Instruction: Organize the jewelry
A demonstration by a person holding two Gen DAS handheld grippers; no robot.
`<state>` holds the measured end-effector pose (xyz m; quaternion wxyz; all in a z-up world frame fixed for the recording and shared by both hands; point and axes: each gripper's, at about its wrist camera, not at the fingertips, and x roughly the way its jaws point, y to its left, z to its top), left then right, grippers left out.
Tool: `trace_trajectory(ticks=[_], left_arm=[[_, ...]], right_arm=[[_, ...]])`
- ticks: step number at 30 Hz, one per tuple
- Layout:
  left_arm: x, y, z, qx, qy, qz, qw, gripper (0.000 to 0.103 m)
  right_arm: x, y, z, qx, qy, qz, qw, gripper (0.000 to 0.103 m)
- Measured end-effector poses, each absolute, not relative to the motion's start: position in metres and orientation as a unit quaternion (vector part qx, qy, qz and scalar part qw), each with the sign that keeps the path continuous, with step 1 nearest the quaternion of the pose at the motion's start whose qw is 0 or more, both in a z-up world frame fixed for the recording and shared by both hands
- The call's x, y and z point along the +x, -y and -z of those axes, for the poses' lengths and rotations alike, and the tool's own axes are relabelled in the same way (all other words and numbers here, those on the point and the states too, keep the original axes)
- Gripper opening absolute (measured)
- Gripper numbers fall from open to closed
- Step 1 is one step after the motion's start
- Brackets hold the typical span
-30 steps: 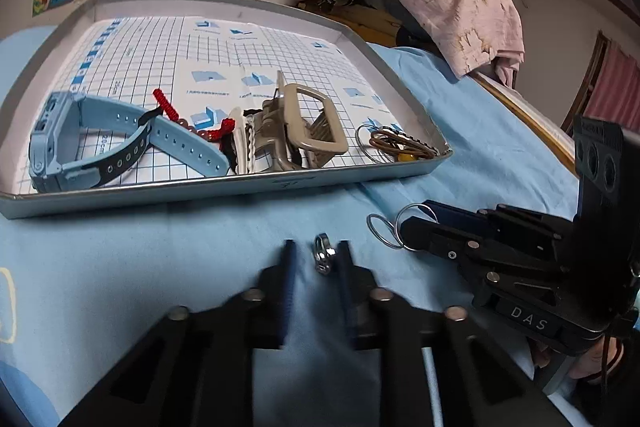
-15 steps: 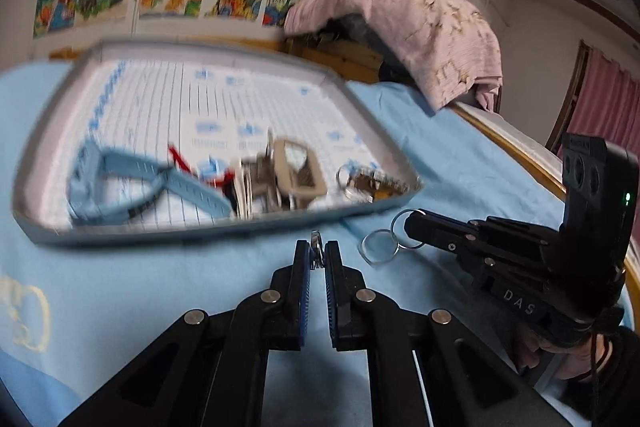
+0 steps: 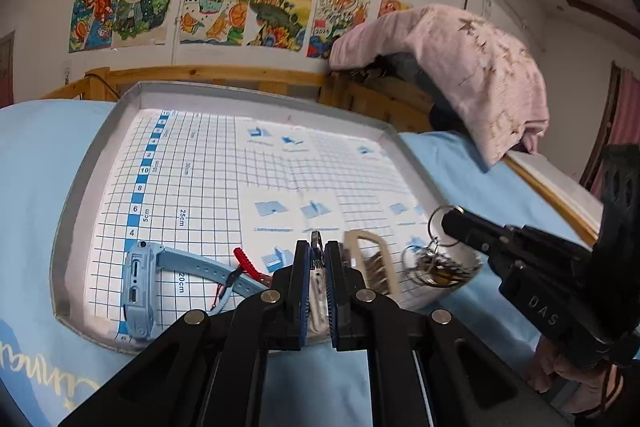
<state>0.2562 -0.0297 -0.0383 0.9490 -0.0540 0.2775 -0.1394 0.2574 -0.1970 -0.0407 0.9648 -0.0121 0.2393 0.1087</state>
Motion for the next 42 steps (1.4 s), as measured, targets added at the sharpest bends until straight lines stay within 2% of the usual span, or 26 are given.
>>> trace_trajectory(ticks=[17, 20, 21, 22, 23, 31, 33, 34, 35, 37, 41, 42], left_arm=[[0.263, 0.031, 0.056, -0.058, -0.313, 0.118, 0.941, 0.008], [0.262, 0.033, 0.055, -0.049, -0.310, 0.107, 0.943, 0.010], [0.261, 0.034, 0.055, -0.046, -0.309, 0.106, 0.944, 0.011], [0.260, 0.035, 0.054, -0.045, -0.308, 0.106, 0.944, 0.015], [0.259, 0.035, 0.053, -0.044, -0.306, 0.105, 0.945, 0.018], [0.248, 0.030, 0.044, -0.051, -0.283, 0.095, 0.953, 0.044], [0.244, 0.027, 0.040, -0.055, -0.275, 0.092, 0.956, 0.061], [0.240, 0.026, 0.037, -0.060, -0.266, 0.087, 0.958, 0.074], [0.235, 0.023, 0.034, -0.065, -0.253, 0.082, 0.962, 0.079], [0.228, 0.021, 0.027, -0.069, -0.239, 0.079, 0.965, 0.084], [0.209, 0.017, 0.013, -0.069, -0.210, 0.058, 0.974, 0.103], [0.202, 0.016, 0.009, -0.069, -0.198, 0.054, 0.976, 0.103]], right_arm=[[0.273, 0.192, 0.070, -0.020, -0.299, -0.088, 0.950, 0.003], [0.273, 0.195, 0.070, -0.022, -0.306, -0.075, 0.949, 0.011], [0.273, 0.196, 0.070, -0.020, -0.306, -0.071, 0.949, 0.022], [0.272, 0.197, 0.070, -0.019, -0.306, -0.069, 0.949, 0.036], [0.270, 0.199, 0.068, -0.014, -0.303, -0.066, 0.951, 0.040], [0.261, 0.212, 0.062, 0.002, -0.291, -0.051, 0.955, 0.043], [0.257, 0.215, 0.058, 0.006, -0.282, -0.044, 0.959, 0.051], [0.254, 0.217, 0.056, 0.008, -0.276, -0.041, 0.960, 0.056], [0.251, 0.218, 0.054, 0.011, -0.270, -0.038, 0.962, 0.057], [0.243, 0.222, 0.048, 0.017, -0.257, -0.033, 0.966, 0.063], [0.222, 0.229, 0.036, 0.028, -0.228, -0.024, 0.973, 0.074], [0.216, 0.231, 0.032, 0.030, -0.217, -0.023, 0.975, 0.079]])
